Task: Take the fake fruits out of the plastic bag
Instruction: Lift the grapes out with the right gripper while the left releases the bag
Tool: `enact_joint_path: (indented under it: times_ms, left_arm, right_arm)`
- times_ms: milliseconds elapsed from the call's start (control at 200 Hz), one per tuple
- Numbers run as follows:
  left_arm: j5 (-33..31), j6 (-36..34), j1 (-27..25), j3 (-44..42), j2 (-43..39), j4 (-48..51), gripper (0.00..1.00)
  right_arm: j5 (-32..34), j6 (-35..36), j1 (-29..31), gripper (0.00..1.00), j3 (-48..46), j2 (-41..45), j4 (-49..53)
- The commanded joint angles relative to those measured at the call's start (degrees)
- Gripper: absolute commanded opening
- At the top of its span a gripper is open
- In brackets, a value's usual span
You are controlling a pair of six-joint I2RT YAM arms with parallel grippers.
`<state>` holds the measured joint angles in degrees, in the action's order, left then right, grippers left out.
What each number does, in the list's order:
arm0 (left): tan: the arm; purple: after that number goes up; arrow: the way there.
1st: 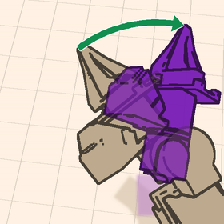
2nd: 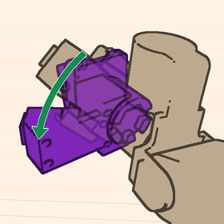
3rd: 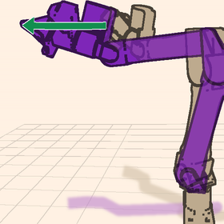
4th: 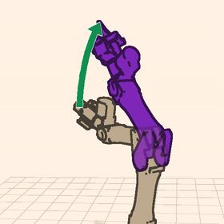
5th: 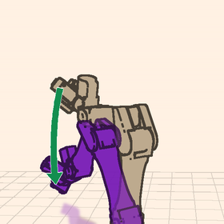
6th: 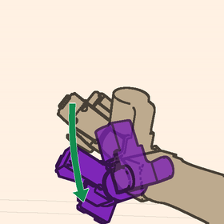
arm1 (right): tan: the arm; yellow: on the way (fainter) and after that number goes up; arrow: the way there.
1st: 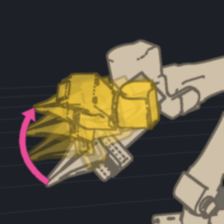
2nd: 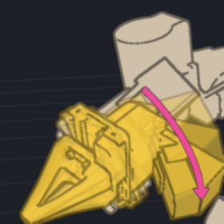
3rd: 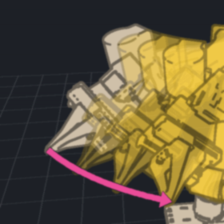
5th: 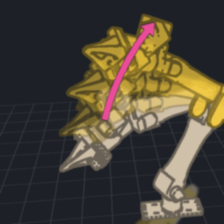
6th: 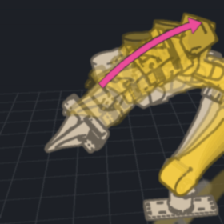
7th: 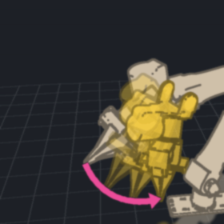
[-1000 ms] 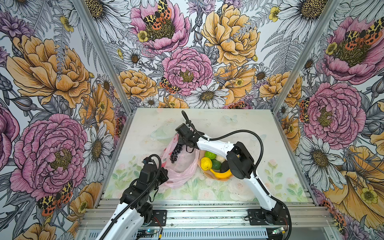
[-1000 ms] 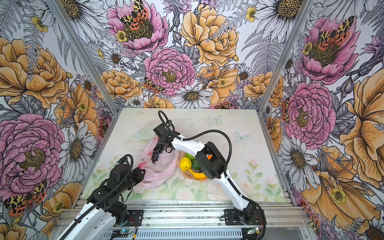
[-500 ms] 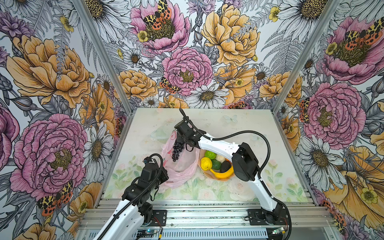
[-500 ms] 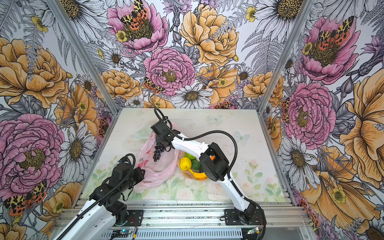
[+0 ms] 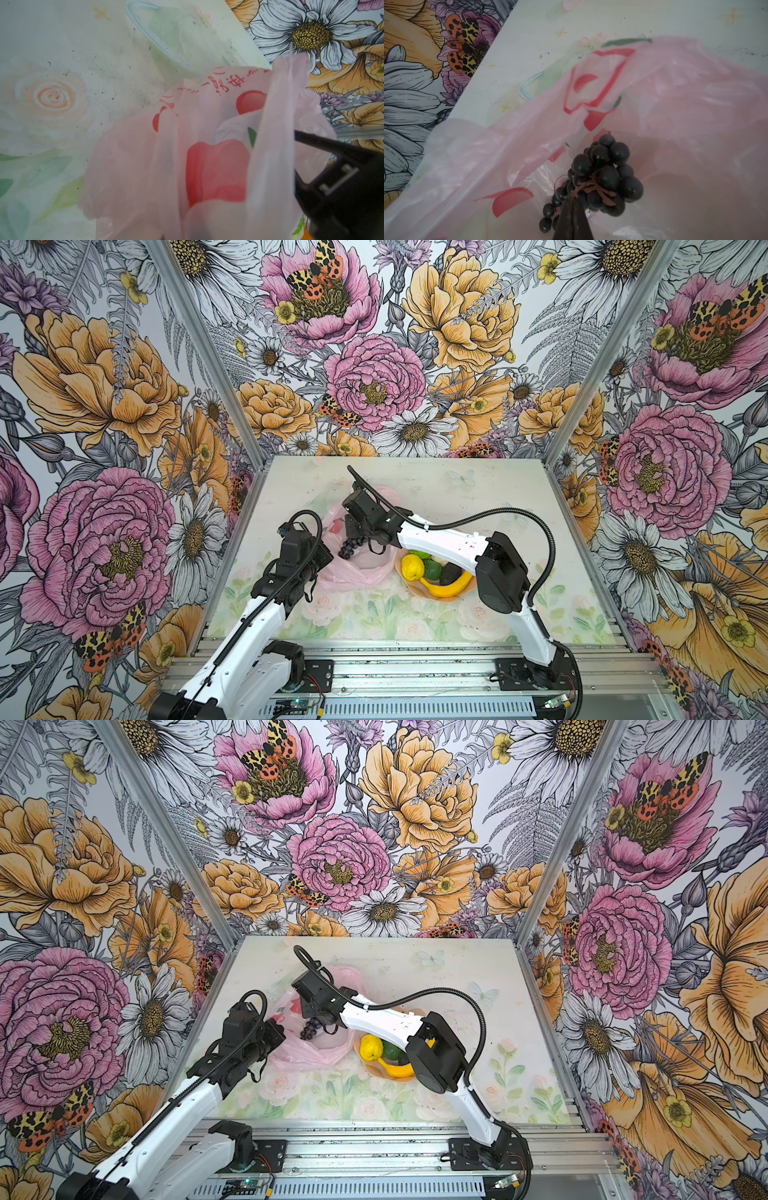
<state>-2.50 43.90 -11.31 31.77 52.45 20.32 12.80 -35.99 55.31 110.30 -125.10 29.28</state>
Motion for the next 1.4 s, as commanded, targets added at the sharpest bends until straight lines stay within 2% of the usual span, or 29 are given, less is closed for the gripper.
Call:
enact_joint_path:
  times_ms: [0, 135, 420, 610, 821, 1116, 1396]
  left_arm:
    - [-2.1, -3.2, 2.6, 2.9, 4.3, -3.2, 0.0]
    - [-3.1, -5.3, 5.4, 4.0, 7.6, -4.0, 0.0]
    - [-7.2, -7.0, 8.4, 0.0, 6.4, -7.6, 0.0]
    - [-6.1, -10.6, 10.0, -4.0, 5.2, -13.6, 0.0]
    - [-2.1, -15.4, 10.0, -7.0, 5.5, -19.3, 0.0]
    - [1.2, -15.6, 9.9, -7.4, 8.2, -21.1, 0.0]
    - [0.9, -15.9, 9.0, -6.7, 10.9, -21.5, 0.0]
  right_arm:
    - [-2.2, 3.7, 0.9, 0.0, -0.2, 7.7, -1.3]
    - [-1.3, 5.6, 0.9, 0.0, -1.3, 12.0, -1.3]
    - [-1.1, 7.4, -1.1, 0.0, -3.9, 20.1, -0.8]
    - [-2.1, 7.8, -3.9, 0.0, -6.8, 27.7, 1.7]
    - [-4.4, 7.2, -7.8, 0.0, -12.7, 35.4, 2.9]
    - [-6.4, 5.6, -9.5, 0.0, -21.4, 42.0, 3.6]
    - [-6.7, 3.2, -9.6, 0.0, -28.6, 44.3, 3.4]
